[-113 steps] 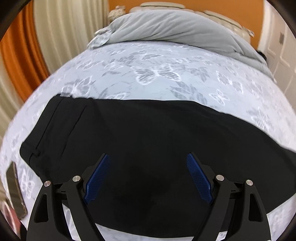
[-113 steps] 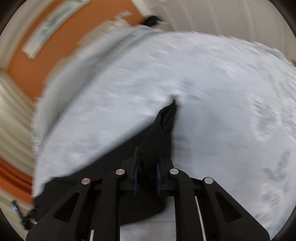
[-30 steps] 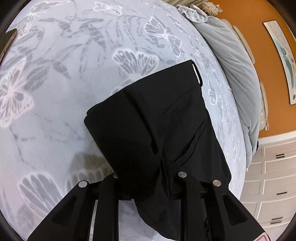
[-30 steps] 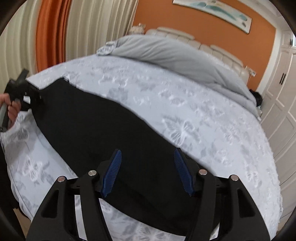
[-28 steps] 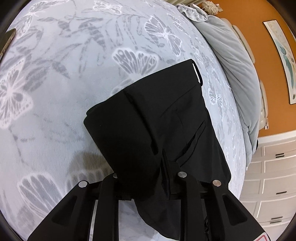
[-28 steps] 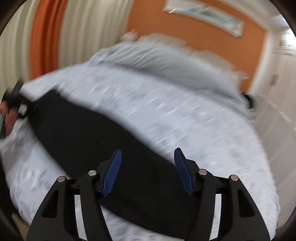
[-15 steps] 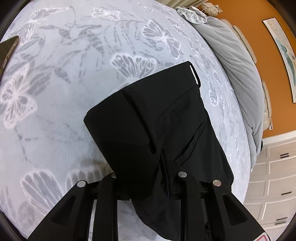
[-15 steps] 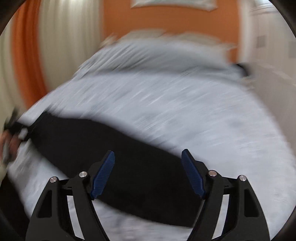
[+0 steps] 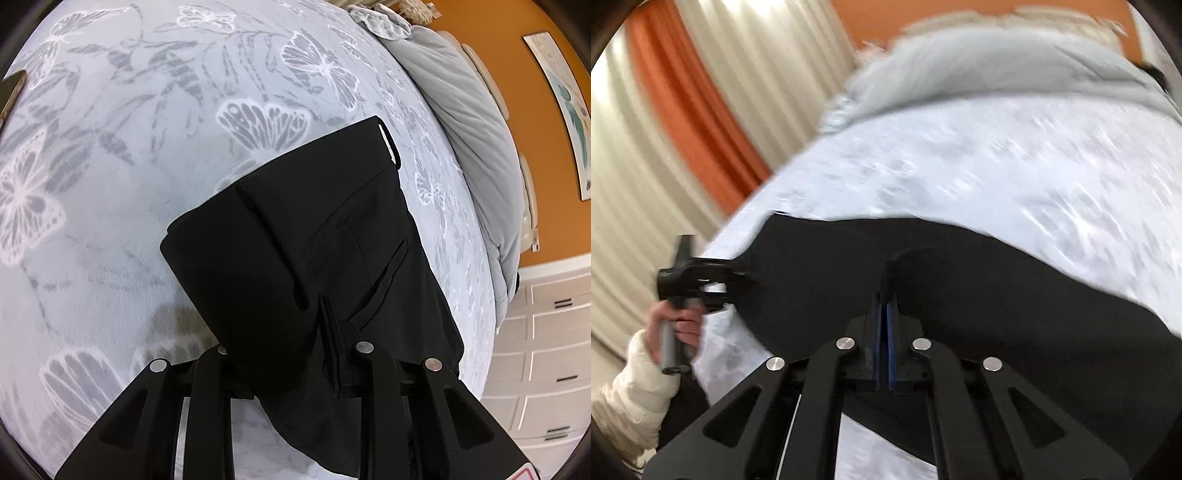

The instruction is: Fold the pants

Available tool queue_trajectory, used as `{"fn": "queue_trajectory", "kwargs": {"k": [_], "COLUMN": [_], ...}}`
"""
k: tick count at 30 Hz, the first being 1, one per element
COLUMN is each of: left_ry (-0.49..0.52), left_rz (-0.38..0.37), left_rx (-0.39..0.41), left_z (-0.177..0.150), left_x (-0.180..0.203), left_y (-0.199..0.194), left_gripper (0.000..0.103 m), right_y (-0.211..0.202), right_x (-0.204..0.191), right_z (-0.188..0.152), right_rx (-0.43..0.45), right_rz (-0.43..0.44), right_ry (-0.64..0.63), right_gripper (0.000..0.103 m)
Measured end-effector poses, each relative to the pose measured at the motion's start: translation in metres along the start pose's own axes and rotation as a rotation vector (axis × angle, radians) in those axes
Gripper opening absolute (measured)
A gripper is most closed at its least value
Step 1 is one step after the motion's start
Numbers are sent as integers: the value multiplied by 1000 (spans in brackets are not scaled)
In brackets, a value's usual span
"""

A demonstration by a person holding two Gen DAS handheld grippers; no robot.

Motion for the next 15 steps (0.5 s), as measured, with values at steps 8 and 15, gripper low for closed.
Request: {"fn": "queue_trajectory", "kwargs": {"k": [8, 15], "left_ry": [0, 22], "left_rz": [-24, -6], "left_rx": [-20, -15], "left_z": [0, -3], "left_x": [-3, 0], "left_y": [-2, -2], "left_gripper": [24, 26], "right_y": [34, 56], "right_x": [-5, -2], "right_z": [-56, -73], "right_rx": [-174, -172], "right_rz": [-161, -198], "right_ry": [-234, -246], "right_gripper": [18, 47]}}
Point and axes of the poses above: each gripper's, at about its wrist camera, not at the fingertips, and y roughly the way its jaws point, x to its right, z to its top, the point moved 5 cm from there along y, roughly the way its jaws point, and after that the axes turned 8 degrees about x, right-handed, at the moved point
